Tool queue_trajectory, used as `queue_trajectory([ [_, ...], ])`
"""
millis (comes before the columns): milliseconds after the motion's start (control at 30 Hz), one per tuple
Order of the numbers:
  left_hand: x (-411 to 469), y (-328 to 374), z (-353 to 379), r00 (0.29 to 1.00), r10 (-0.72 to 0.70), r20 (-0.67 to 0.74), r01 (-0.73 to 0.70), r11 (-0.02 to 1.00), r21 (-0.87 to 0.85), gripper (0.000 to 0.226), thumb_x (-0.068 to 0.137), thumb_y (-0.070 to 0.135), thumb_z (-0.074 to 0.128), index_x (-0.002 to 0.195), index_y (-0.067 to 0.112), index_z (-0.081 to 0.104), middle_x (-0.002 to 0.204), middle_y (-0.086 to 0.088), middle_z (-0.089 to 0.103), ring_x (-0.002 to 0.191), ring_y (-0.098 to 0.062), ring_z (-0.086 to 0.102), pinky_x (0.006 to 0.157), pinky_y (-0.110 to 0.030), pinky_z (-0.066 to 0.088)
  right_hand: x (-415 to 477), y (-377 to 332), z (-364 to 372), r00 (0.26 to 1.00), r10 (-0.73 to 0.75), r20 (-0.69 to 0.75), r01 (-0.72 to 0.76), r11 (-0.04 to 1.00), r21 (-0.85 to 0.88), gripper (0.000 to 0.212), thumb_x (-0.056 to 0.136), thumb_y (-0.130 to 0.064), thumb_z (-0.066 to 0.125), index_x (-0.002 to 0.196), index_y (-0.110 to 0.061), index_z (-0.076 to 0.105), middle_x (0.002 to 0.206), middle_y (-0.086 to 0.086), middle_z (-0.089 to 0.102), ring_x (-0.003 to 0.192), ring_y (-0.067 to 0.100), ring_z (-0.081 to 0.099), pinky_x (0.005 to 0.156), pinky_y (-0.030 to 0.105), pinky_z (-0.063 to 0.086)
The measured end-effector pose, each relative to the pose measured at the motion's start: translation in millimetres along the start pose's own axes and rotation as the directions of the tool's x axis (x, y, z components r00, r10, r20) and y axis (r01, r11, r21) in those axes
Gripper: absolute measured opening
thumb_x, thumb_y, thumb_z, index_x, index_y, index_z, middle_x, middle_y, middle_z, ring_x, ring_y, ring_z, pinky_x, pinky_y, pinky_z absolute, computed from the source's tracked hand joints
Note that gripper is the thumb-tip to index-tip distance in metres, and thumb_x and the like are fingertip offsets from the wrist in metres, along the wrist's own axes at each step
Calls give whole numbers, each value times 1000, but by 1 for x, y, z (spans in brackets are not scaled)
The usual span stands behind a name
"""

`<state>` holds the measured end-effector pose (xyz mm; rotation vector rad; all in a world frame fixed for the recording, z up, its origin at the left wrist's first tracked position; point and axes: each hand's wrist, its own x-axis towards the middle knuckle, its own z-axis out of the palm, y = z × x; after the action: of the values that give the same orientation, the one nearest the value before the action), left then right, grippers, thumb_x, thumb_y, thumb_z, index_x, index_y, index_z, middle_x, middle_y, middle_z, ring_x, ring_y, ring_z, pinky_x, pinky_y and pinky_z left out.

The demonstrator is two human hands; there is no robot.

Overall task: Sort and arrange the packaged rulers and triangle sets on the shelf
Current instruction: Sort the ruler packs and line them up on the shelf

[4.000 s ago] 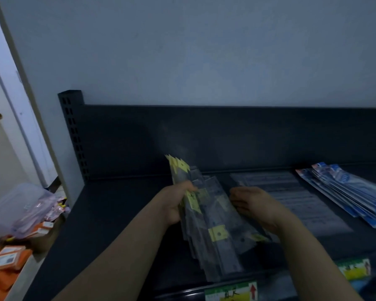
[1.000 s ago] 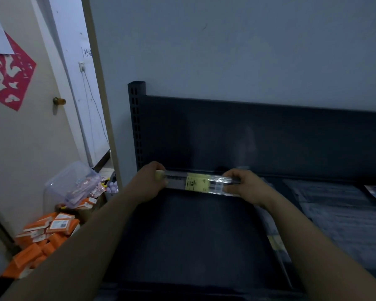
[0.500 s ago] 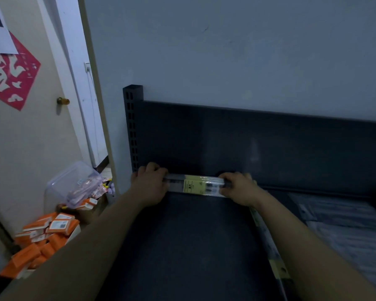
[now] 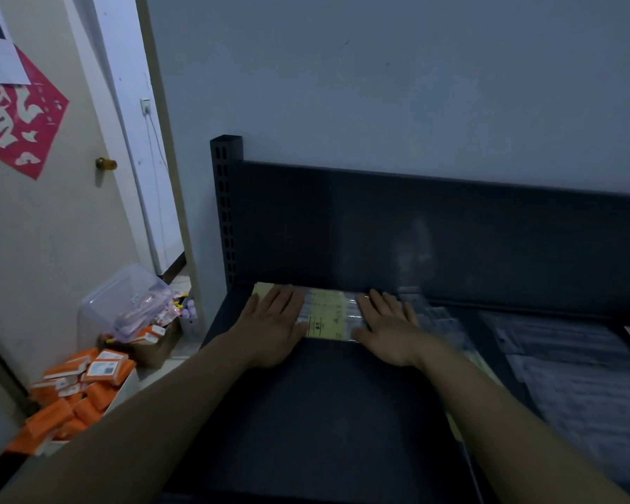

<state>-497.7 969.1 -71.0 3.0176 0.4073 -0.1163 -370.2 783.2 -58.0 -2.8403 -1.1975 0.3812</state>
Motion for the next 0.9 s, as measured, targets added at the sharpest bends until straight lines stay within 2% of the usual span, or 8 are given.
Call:
queue_trajectory([
  [300, -43, 11, 3, 999, 1, 52, -2, 1000, 18, 63, 100, 50, 12, 152, 21, -7, 160, -2, -13, 147, -19, -14, 119, -48, -4, -46, -12, 16, 1000, 5, 23, -5, 1000, -25, 71, 96, -53, 19, 149, -24, -17, 157, 1, -22, 143, 18, -24, 116, 41, -16],
  [467, -66, 17, 5, 999, -8, 52, 7, 1000, 22, 66, 99, 52, 13, 152, 19, -8, 160, -2, -15, 146, -20, -16, 118, -50, -6, -68, -19, 25, 1000, -2, -9, 2, 999, -40, 69, 97, -53, 16, 149, -24, -19, 158, 2, -19, 144, 16, -21, 116, 40, -15],
  [733, -94, 20, 6, 997, -12, 72, 12, 1000, 9, 65, 99, 52, 13, 152, 20, -9, 160, -2, -17, 146, -21, -16, 118, -48, -6, -99, -32, 33, 1000, -7, 12, 7, 1000, 22, 66, 99, -49, 13, 149, -19, -18, 156, 4, -23, 143, 16, -23, 117, 35, -14],
  [800, -98, 20, 6, 999, -21, 47, 20, 1000, 17, 66, 99, 52, 14, 153, 20, -5, 160, -2, -14, 146, -22, -15, 118, -49, -6, -105, -33, 32, 999, -26, -30, 29, 995, 100, 64, 100, -45, 15, 149, -19, -17, 157, 3, -22, 144, 15, -21, 117, 32, -14],
  [900, -102, 28, 0, 997, -15, -81, 15, 1000, 4, 61, 100, 49, 19, 151, 18, 13, 161, -3, 0, 147, -22, -7, 119, -48, -3, -119, -22, 25, 972, -34, -233, 96, 961, 261, 62, 102, -34, 25, 152, -15, -7, 158, -2, -11, 145, 10, -12, 113, 20, -11],
])
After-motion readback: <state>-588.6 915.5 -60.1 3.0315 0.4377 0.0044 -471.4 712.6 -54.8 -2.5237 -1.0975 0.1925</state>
